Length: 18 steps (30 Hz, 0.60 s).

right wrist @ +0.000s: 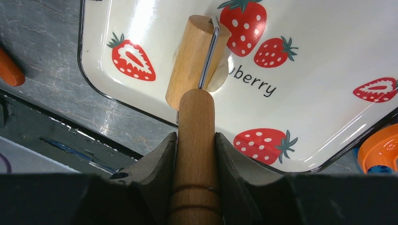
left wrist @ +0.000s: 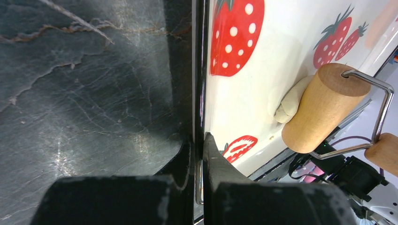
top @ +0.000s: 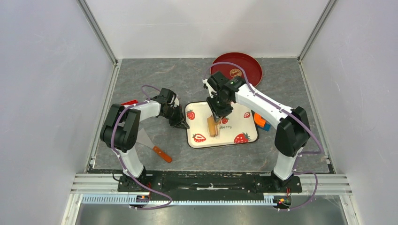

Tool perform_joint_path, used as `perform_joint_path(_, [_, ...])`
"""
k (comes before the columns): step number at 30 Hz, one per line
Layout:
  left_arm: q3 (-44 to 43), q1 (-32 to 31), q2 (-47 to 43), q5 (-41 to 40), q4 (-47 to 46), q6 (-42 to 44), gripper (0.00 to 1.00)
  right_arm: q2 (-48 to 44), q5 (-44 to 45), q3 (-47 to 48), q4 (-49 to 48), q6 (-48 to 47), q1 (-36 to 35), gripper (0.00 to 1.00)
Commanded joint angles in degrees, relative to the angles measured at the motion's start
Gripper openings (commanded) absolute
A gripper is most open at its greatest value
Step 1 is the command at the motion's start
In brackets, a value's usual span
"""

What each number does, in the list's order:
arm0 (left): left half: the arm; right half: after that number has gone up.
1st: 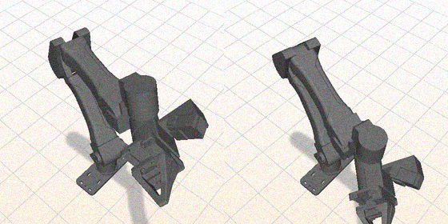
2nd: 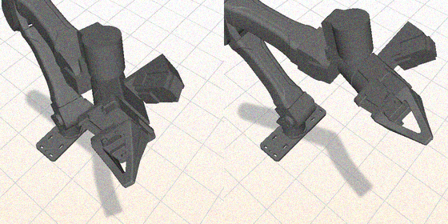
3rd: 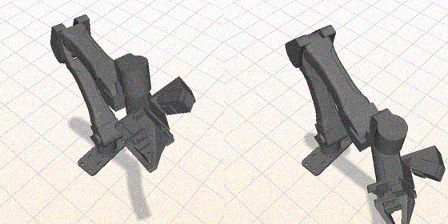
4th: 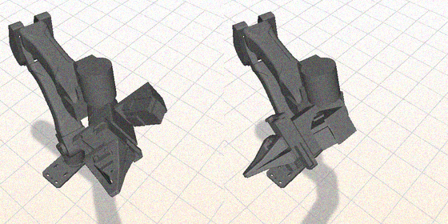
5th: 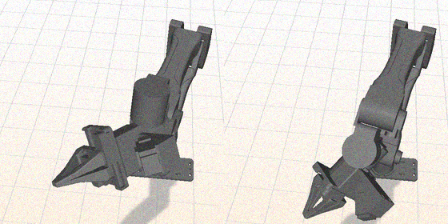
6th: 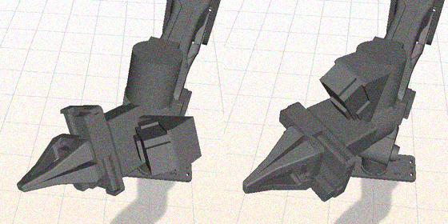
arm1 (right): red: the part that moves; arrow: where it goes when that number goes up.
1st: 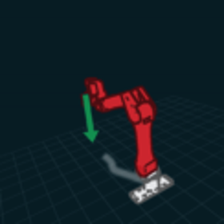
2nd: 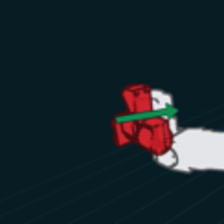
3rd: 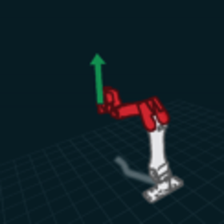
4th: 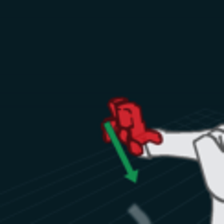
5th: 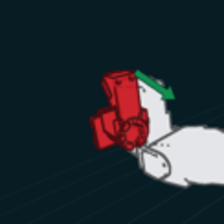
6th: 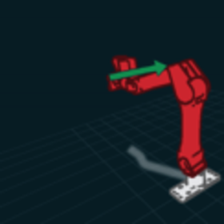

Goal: Roll out the dumpling wrappers from the dough

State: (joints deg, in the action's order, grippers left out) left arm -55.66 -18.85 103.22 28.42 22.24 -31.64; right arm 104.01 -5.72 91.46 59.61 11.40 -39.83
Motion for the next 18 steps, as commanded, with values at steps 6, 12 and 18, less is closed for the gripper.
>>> perform_joint_path(6, [1.9, -3.0, 4.3, -7.9, 0.8, 2.5, 0.02, 0.8, -4.7, -1.3, -4.0, 0.7, 2.4, 0.00])
perform_joint_path(12, [1.9, -3.0, 4.3, -8.0, 0.9, 2.5, 0.02, -1.7, -4.8, -0.8, -3.4, -1.5, 4.6, 0.00])
perform_joint_path(18, [1.7, -3.0, 3.7, -8.7, 1.2, 2.6, 0.02, -3.8, -5.1, -0.6, -4.2, -2.9, 6.1, 0.00])
